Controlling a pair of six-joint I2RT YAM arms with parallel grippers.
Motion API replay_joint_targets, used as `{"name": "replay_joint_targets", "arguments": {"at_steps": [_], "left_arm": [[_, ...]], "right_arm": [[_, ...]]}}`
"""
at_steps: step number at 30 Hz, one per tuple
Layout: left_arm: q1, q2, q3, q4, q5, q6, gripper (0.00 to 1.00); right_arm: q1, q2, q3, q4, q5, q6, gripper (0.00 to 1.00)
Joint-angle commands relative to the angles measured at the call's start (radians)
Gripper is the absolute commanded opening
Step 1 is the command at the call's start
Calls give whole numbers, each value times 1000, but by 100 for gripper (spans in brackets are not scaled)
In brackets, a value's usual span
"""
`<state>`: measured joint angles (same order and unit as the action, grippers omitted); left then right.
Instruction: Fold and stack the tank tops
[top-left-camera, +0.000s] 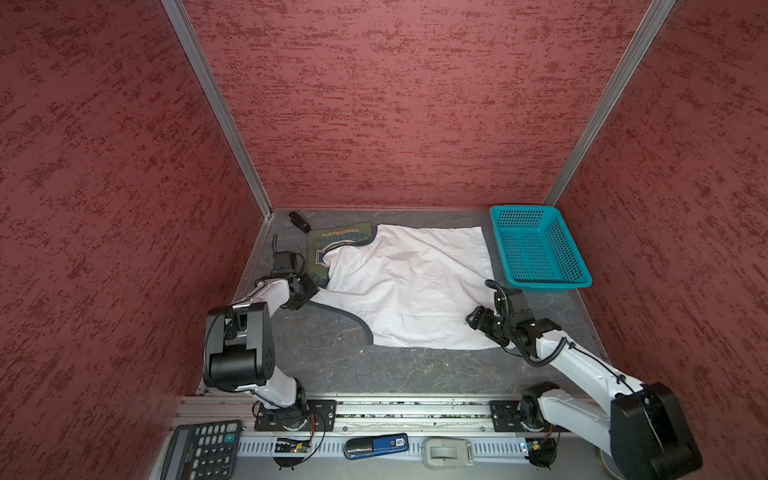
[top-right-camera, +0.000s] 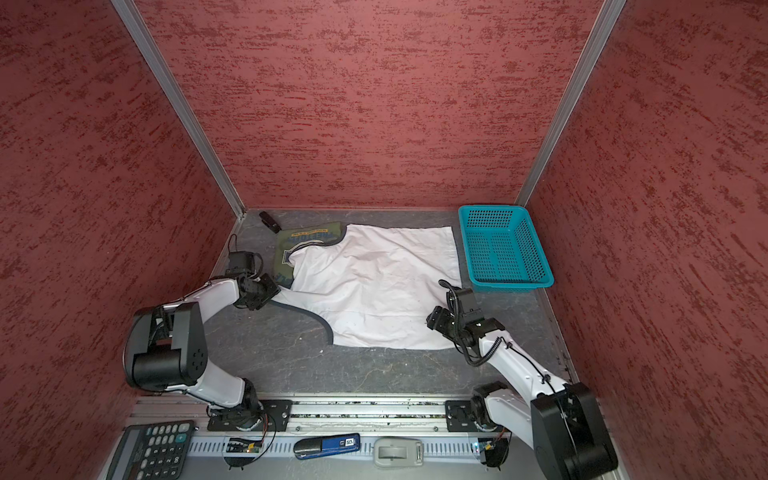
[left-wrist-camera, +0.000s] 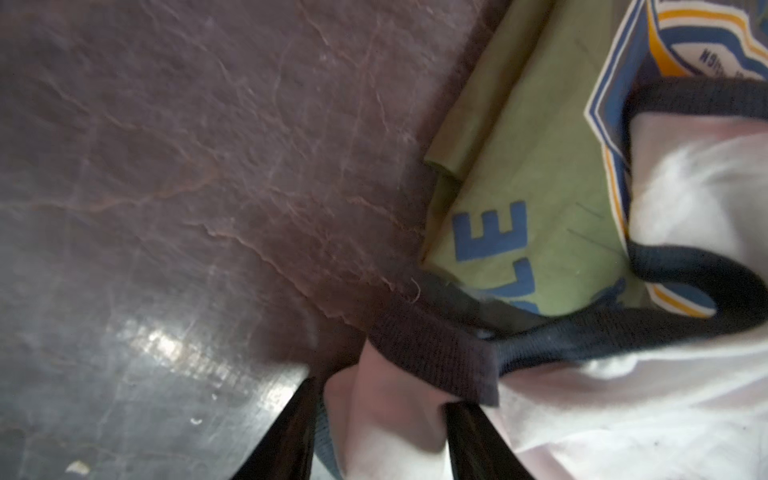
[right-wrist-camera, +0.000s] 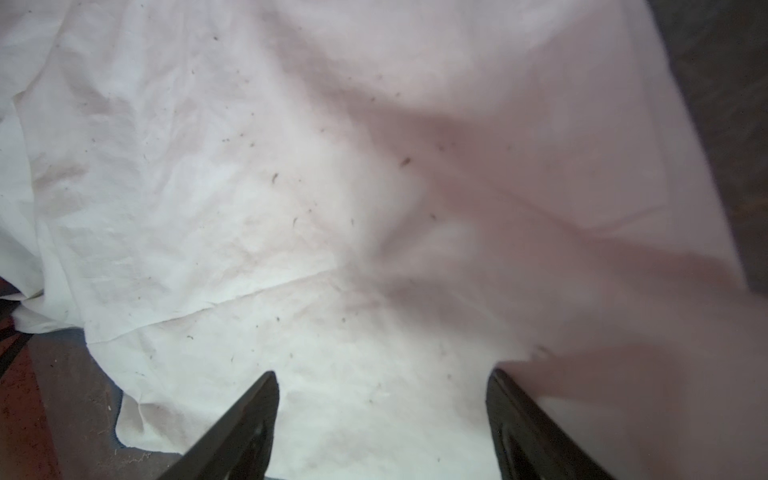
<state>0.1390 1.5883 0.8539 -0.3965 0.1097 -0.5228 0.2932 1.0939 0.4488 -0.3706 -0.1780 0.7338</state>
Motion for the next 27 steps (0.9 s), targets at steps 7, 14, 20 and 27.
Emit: {"name": "replay_joint_targets", "arguments": {"at_steps": [7,14,20,27], "left_arm": [[-4,99,60,-25,-12,17,46],[-6,-39,-15,-14,-2,-8,13],[-12,-353,-135,-108,-14,-82,0],[-42,-659,-351,-219,49,-195,12]], "right_arm": [[14,34,-7,-2,66,14,81],[14,102,0,-44,163,41,81],[10,11,2,-181,304,131,83],[7,-202,-24,-332,364,232,86]]}}
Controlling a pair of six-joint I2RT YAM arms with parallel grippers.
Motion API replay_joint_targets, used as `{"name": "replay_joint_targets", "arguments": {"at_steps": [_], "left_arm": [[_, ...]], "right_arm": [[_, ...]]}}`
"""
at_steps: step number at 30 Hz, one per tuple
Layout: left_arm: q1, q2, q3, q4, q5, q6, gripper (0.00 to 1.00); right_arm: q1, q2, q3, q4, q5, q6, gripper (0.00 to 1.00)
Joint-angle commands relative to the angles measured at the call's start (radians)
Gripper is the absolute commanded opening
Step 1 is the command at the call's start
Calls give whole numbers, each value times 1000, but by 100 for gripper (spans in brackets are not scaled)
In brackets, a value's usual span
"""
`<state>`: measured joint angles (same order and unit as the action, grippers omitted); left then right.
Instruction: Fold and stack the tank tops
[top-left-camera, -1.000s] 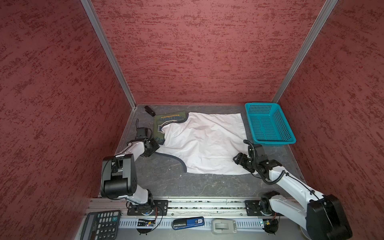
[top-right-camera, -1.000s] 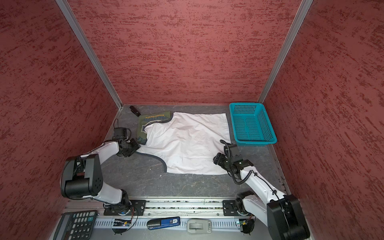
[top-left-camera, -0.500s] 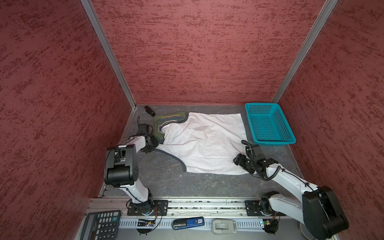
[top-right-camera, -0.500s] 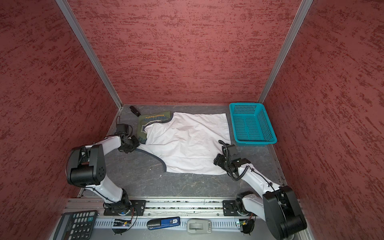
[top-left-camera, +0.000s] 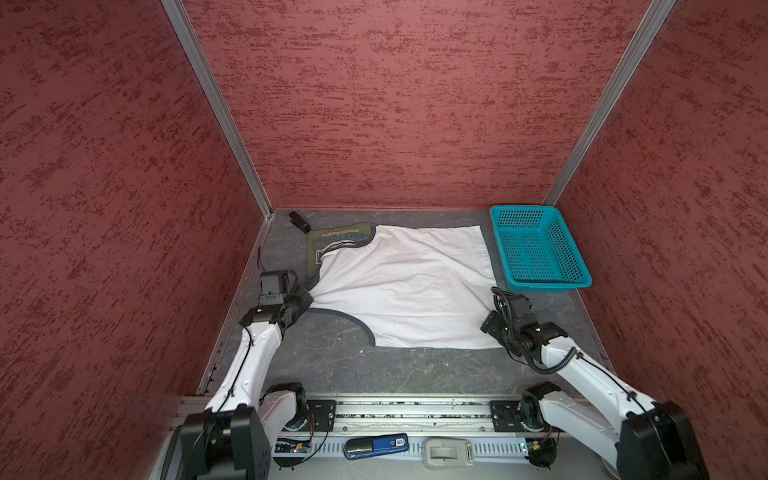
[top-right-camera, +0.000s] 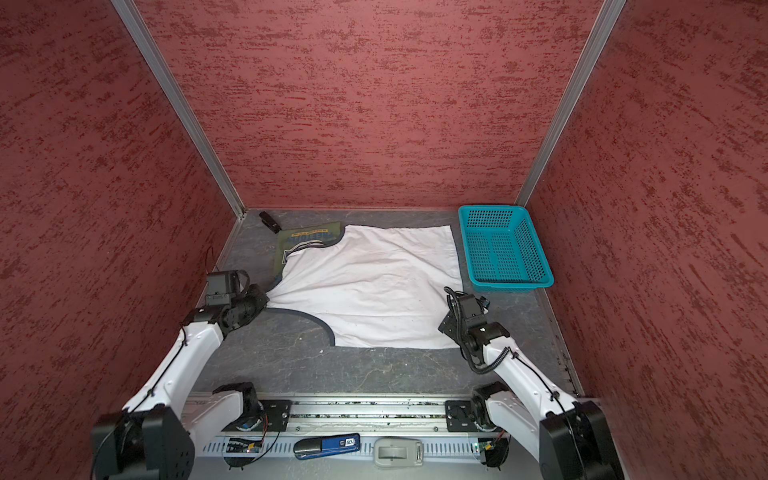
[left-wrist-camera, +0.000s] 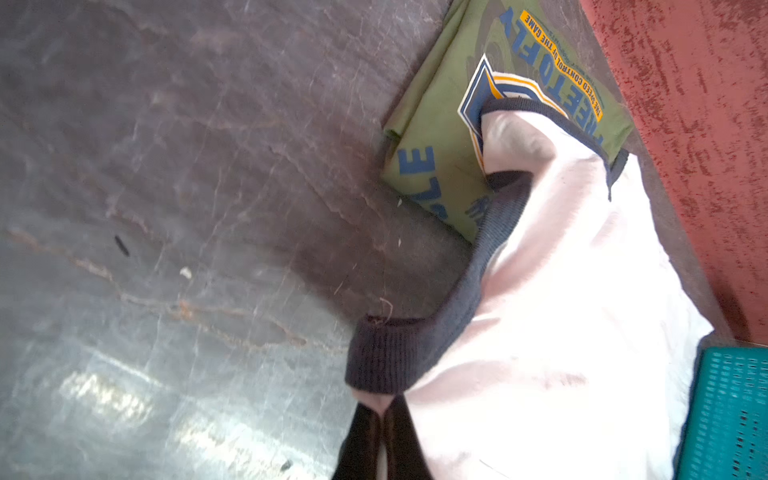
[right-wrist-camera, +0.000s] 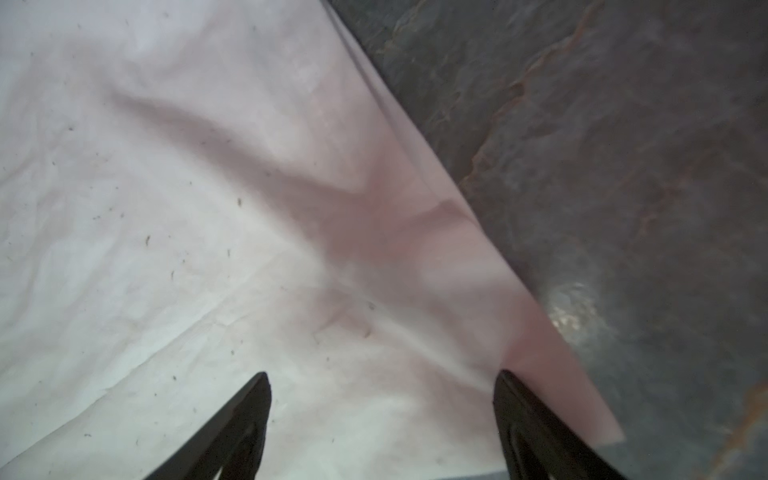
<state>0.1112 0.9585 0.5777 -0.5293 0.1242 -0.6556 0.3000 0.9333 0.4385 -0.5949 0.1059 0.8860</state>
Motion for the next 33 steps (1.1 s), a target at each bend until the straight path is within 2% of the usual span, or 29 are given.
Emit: {"name": "replay_joint_targets", "arguments": {"at_steps": [1,3,6,9,11,15,20,26,30,33], "left_arm": [[-20,-30,-100,-78,50,-68,16],[-24,10,-134,-54,71,-62,28],[18,99,-105,-52,73,-22,47],[60,101,-18,-73,43,6,68],[61,99,79,-89,-23,32,75],[44,200,266,-57,-40,70,75],[-26,520,533,-59,-52,148,73],[-56,832,768,-107,-35,190,62],[-89,946,862,-128,-34,198,53],[-114,1013,938,-150,-64,214,39]], "right_arm": [[0,-49,-15,-111,85,82,86],[1,-42,-11,-107,88,73,87],[0,-20,17,-100,105,53,88],[1,-30,57,-101,125,22,88],[1,-44,84,-107,146,0,89],[1,-64,109,-96,158,-29,89],[1,-59,102,-54,128,-41,88],[0,-43,78,-24,101,-47,88],[-2,-41,72,-19,109,-49,88],[-1,-34,71,-11,106,-51,88]]}}
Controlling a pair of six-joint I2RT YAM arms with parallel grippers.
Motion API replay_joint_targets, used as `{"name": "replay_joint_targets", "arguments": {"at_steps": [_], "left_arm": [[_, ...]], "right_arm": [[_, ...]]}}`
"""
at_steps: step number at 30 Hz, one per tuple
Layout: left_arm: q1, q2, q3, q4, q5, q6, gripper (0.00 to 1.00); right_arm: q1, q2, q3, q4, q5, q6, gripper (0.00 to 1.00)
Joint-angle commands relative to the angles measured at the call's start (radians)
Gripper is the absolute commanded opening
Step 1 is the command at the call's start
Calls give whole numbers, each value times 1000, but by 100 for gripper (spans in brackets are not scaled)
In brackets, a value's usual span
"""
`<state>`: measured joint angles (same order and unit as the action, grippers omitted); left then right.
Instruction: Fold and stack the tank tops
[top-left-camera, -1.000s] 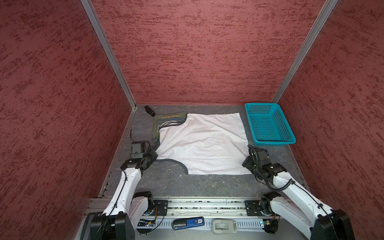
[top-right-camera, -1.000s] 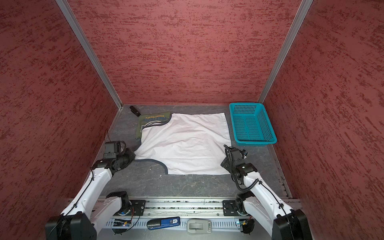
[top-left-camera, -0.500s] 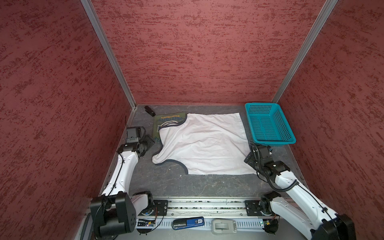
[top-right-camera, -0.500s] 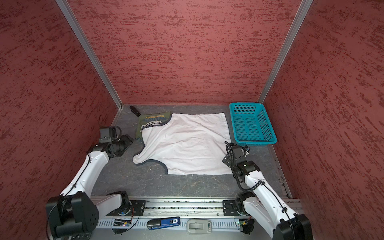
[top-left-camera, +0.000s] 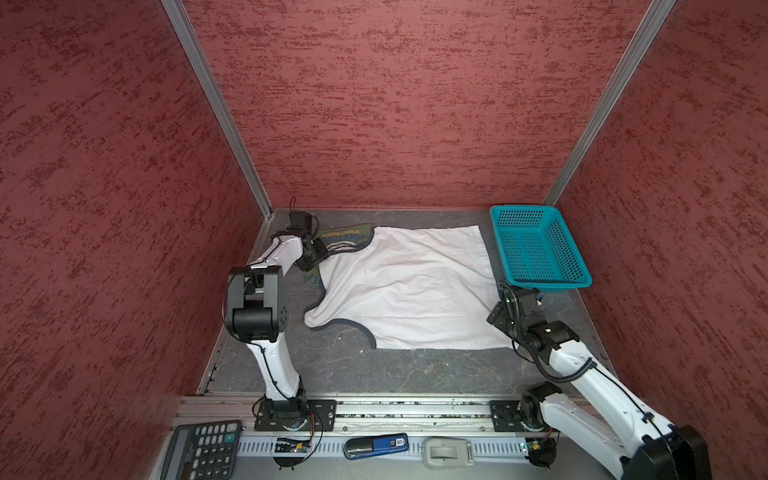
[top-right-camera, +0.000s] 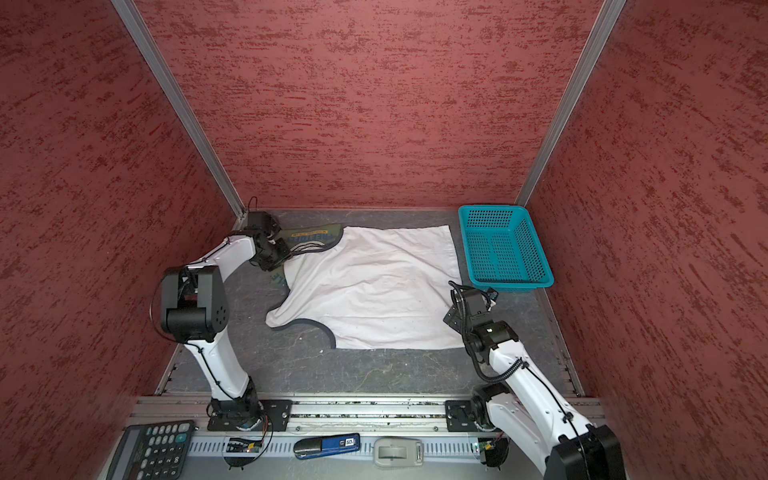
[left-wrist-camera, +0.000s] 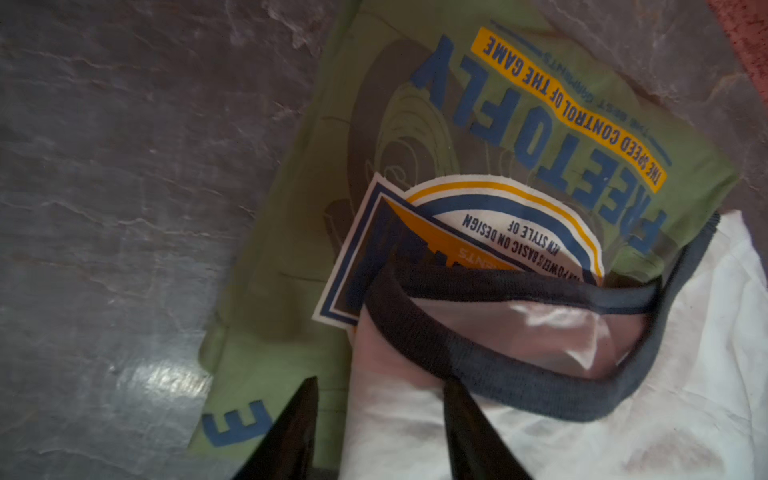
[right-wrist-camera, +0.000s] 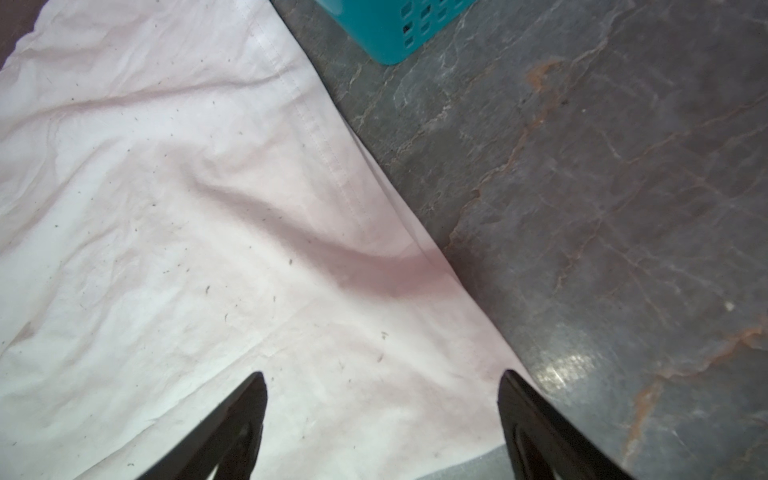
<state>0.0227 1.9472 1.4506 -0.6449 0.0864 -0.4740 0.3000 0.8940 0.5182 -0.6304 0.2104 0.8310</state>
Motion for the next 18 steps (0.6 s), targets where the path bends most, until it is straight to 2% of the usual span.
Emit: {"name": "replay_joint_targets", "arguments": {"at_steps": [1,4,7,11,13,14,16,18], "left_arm": [[-36,46,97,-45,-39,41,32],[-87,84,196,-94,-105,94,14],[-181,91,264,-125,-270,188,7],[-296,87,258,-102,-325,298,5],[-353,80,229,-83,-347,333,12],[-369,77,218,-79,-337,341,20],[-380,65,193,-69,-319,328,43],[-371,35,160,-46,-297,307,50]], "right_arm": [[-1,10,-9,27,0,4,88],[-1,23,-9,34,-2,-1,88],[-1,34,-9,36,5,-4,88],[-1,47,-10,50,6,-2,88],[-1,58,-12,60,-2,-1,88],[-1,63,-11,64,-6,-1,88],[-1,73,-10,70,-10,-3,88],[-1,81,-12,73,-12,-7,88]]}}
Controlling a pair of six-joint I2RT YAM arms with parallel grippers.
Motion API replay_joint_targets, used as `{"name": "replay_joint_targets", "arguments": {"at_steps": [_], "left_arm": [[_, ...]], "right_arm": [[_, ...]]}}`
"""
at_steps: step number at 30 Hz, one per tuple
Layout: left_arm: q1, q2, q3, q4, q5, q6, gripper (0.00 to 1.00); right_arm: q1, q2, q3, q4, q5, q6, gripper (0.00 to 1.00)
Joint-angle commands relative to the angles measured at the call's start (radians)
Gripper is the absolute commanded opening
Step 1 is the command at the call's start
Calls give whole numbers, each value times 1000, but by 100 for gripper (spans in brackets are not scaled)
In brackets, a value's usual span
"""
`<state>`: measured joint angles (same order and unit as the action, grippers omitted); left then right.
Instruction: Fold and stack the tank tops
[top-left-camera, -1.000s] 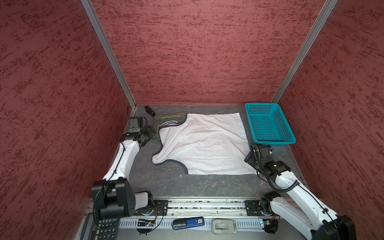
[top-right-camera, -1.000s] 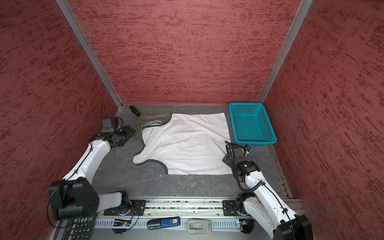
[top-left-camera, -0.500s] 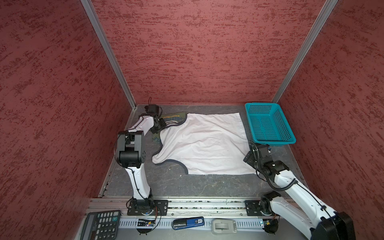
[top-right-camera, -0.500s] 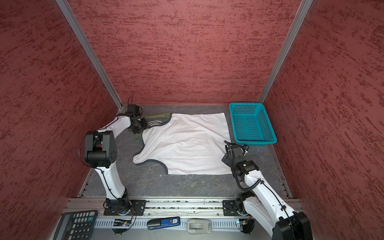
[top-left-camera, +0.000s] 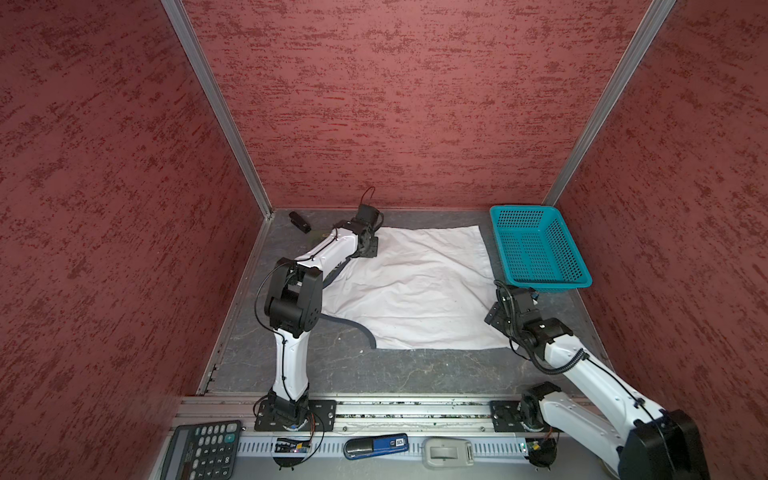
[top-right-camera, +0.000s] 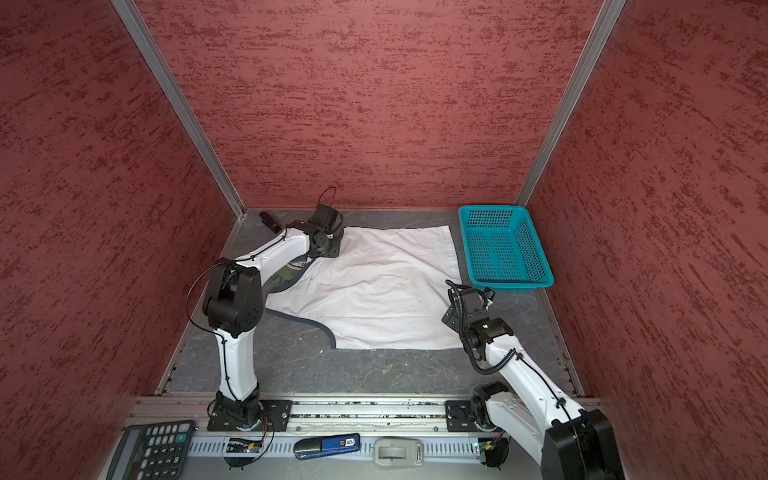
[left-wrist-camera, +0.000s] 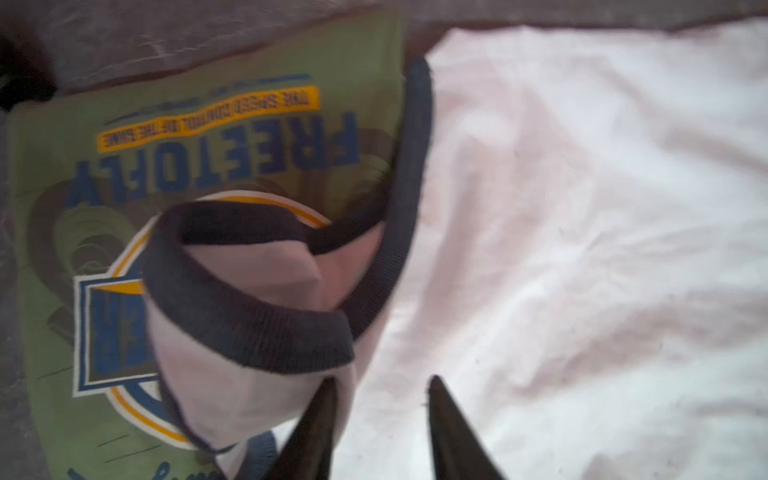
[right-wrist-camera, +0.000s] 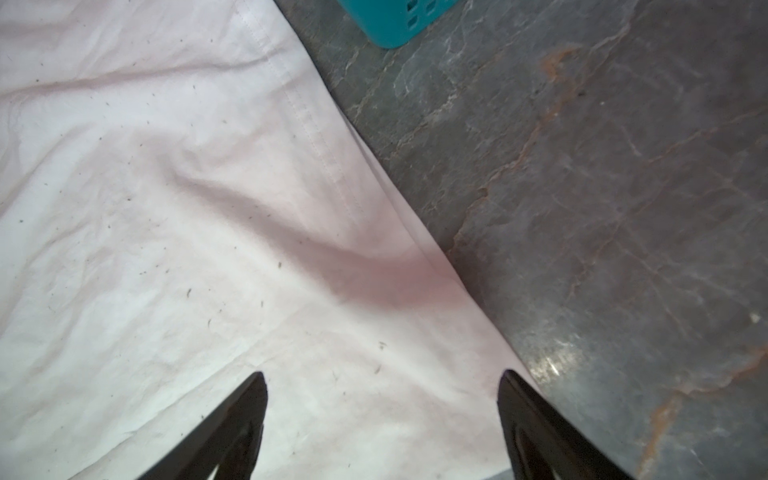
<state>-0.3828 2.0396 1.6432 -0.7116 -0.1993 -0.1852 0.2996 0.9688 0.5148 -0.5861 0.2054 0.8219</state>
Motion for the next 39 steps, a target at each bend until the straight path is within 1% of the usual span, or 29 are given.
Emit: {"name": "replay_joint_targets", "arguments": {"at_steps": [1,3,8,11,15,20,23,29,30,32,34,36,38,39], "left_arm": [[40,-73,-47,32,-2,9,52],[62,-118,-87,64,27,-11,55],[127,-219,-170,135,64,-48,56],[168,-246,-187,142,87,-72,59],[245,-231,-192,133,149,-132,59],[329,-220,-249,183,229,-219,59],[379,-199,-280,247,322,-245,59],[394,-103,-216,294,434,-227,62],[394,-85,-200,293,448,-228,60],[394,-52,-176,286,453,-227,54],[395,-24,-150,270,440,-231,44],[399,-14,-142,267,424,-235,27],[403,-28,-150,281,405,-237,16],[405,-38,-156,287,391,-238,13]], "right_arm": [[-2,8,-9,30,-8,1,88],[-1,10,-13,32,-10,-1,88],[-2,7,-28,48,-20,4,88],[-2,11,-34,55,-23,5,88],[-1,15,-32,54,-22,4,88],[-1,11,-30,49,-21,2,88],[-1,7,-35,49,-22,2,88],[-1,38,-36,73,-31,-13,88],[-1,48,-35,76,-35,-14,88],[-1,64,-39,88,-45,-15,88],[-1,76,-46,100,-51,-15,88],[-1,88,-51,108,-56,-14,88],[-2,96,-54,113,-57,-19,88],[-1,103,-54,116,-58,-21,88]]}}
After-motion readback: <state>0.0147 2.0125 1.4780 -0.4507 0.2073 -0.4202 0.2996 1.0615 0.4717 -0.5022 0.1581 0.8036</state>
